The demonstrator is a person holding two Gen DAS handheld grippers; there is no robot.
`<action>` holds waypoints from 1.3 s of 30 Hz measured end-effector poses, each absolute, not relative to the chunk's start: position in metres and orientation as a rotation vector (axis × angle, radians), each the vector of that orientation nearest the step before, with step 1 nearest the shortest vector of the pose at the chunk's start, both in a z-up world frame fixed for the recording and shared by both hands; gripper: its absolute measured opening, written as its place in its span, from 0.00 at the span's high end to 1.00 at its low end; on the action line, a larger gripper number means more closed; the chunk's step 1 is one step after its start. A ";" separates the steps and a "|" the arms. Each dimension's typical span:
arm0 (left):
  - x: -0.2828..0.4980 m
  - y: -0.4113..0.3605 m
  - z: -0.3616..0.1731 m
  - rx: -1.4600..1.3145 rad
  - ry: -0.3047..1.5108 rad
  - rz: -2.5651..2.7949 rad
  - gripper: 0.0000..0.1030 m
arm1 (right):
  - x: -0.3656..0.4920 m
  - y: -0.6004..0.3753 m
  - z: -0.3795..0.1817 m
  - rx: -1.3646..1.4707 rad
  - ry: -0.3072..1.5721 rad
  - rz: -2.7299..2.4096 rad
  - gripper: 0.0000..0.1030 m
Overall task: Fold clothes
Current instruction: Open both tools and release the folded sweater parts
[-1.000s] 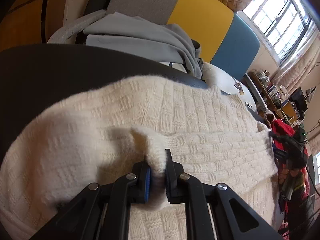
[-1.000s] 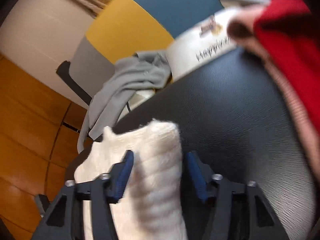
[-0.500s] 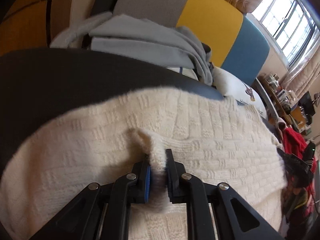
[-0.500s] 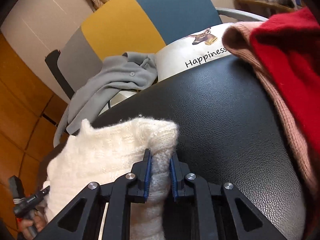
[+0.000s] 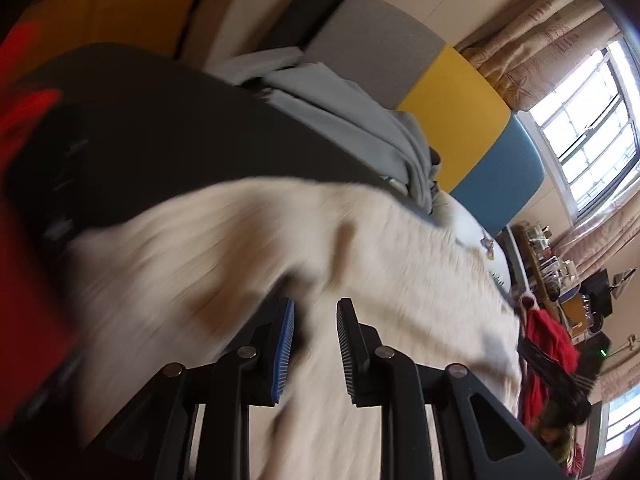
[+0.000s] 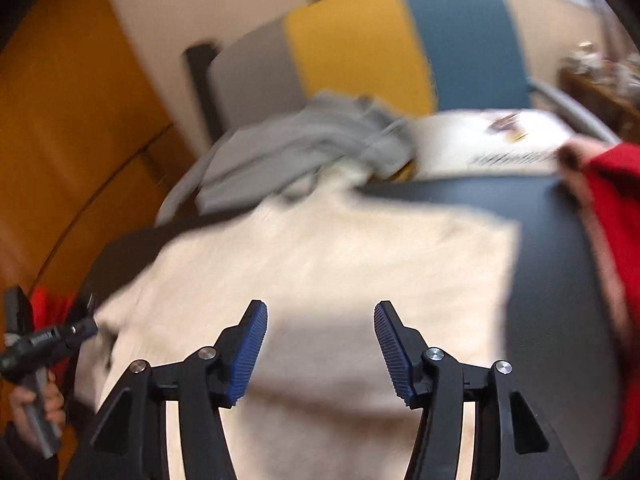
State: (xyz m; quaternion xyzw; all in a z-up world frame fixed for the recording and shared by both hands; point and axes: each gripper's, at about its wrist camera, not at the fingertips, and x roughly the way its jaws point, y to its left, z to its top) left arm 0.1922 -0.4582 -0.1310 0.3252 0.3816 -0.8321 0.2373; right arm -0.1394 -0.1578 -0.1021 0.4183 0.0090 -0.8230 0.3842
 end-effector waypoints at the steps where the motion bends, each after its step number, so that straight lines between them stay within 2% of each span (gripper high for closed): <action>1: 0.213 -0.454 -0.132 0.886 1.051 -2.267 0.77 | -0.129 -0.166 -0.109 1.071 0.060 -2.090 0.45; 6: 0.286 -0.438 -0.139 0.912 0.983 -2.188 0.74 | -0.112 -0.174 -0.136 1.068 0.107 -2.124 0.43; 11: 0.286 -0.416 -0.128 0.991 0.643 -2.248 0.67 | -0.118 -0.177 -0.143 1.062 0.026 -2.098 0.37; 13: 0.271 -0.400 -0.124 1.061 0.413 -2.325 0.57 | -0.116 -0.174 -0.143 1.061 0.010 -2.088 0.36; 15: 0.258 -0.383 -0.125 1.158 0.154 -2.392 0.56 | -0.116 -0.172 -0.143 1.060 -0.011 -2.076 0.35; 19: 0.243 -0.383 -0.139 1.370 -0.040 -2.446 0.53 | -0.118 -0.167 -0.143 1.062 -0.054 -2.056 0.34; 28: 0.210 -0.392 -0.164 1.593 -0.225 -2.488 0.49 | -0.118 -0.171 -0.143 1.064 -0.041 -2.057 0.34; 34: 0.206 -0.408 -0.171 1.584 -0.088 -2.521 0.45 | -0.119 -0.171 -0.144 1.062 -0.045 -2.045 0.30; 35: 0.206 -0.411 -0.171 1.569 -0.037 -2.520 0.46 | -0.119 -0.171 -0.144 1.061 -0.045 -2.044 0.29; 36: 0.206 -0.414 -0.171 1.554 0.014 -2.519 0.53 | -0.119 -0.171 -0.144 1.061 -0.045 -2.044 0.29; 37: 0.207 -0.417 -0.171 1.531 0.050 -2.505 0.72 | -0.119 -0.171 -0.144 1.061 -0.045 -2.044 0.29; 39: 0.210 -0.425 -0.167 1.476 0.144 -2.481 0.90 | -0.119 -0.172 -0.144 1.061 -0.045 -2.045 0.29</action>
